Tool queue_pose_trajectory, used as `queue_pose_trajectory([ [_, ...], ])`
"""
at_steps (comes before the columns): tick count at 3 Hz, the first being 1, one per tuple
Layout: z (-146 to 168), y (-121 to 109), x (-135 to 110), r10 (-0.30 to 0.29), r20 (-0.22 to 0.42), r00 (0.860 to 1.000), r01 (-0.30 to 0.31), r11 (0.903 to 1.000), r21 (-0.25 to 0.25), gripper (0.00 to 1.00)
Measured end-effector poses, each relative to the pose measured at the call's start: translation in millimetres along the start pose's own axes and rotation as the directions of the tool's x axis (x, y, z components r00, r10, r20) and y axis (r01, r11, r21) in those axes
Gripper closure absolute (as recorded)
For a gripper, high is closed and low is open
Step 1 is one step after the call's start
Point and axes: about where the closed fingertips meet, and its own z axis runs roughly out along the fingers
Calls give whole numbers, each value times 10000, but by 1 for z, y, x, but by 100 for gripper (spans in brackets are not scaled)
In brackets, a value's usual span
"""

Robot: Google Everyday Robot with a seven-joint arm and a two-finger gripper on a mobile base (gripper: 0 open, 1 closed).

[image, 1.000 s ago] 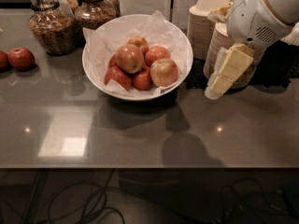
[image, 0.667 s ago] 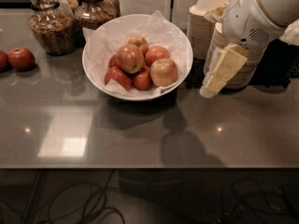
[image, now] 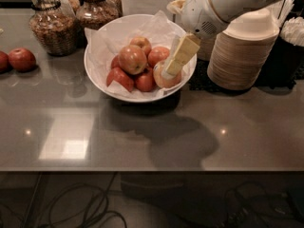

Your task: Pick apple from white bowl

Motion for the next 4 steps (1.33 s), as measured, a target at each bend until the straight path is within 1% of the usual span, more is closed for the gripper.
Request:
queue_pose_trajectory([
  [1, 33, -12, -10, -10, 604, 9982, 39, 9989, -477, 0],
  [2, 53, -14, -13, 151, 941, 9954, -68, 9961, -880, 0],
  [3, 63, -8, -21, 174, 1153, 9932, -23, 9915, -1302, 0],
  [4, 71, -2, -28, 166, 1320, 9911, 50, 9867, -1622, 0],
])
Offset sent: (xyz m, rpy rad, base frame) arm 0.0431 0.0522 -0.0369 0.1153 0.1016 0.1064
